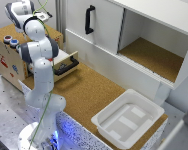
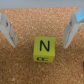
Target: Grasp the yellow block
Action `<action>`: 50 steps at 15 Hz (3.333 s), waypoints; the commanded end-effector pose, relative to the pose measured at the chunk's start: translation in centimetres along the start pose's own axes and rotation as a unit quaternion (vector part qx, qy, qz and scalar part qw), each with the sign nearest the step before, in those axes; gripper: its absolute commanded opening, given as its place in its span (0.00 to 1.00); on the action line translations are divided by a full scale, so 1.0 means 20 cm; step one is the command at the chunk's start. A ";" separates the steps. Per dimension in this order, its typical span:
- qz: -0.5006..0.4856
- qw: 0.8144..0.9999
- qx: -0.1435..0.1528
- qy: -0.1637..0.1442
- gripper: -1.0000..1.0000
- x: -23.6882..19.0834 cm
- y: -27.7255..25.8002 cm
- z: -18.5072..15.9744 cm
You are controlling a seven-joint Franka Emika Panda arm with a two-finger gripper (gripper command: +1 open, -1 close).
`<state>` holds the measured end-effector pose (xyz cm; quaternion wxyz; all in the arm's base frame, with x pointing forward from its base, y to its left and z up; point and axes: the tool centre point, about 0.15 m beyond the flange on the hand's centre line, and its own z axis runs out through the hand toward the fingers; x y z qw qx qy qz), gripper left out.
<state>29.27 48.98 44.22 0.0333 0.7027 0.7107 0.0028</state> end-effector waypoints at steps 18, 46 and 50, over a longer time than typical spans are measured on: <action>0.069 0.988 -0.103 0.088 0.00 -0.28 -0.10 -0.39; 0.517 0.853 -0.073 -0.008 0.00 -2.66 -0.22 -0.12; 0.573 0.817 -0.037 -0.050 0.00 -2.90 -0.31 -0.05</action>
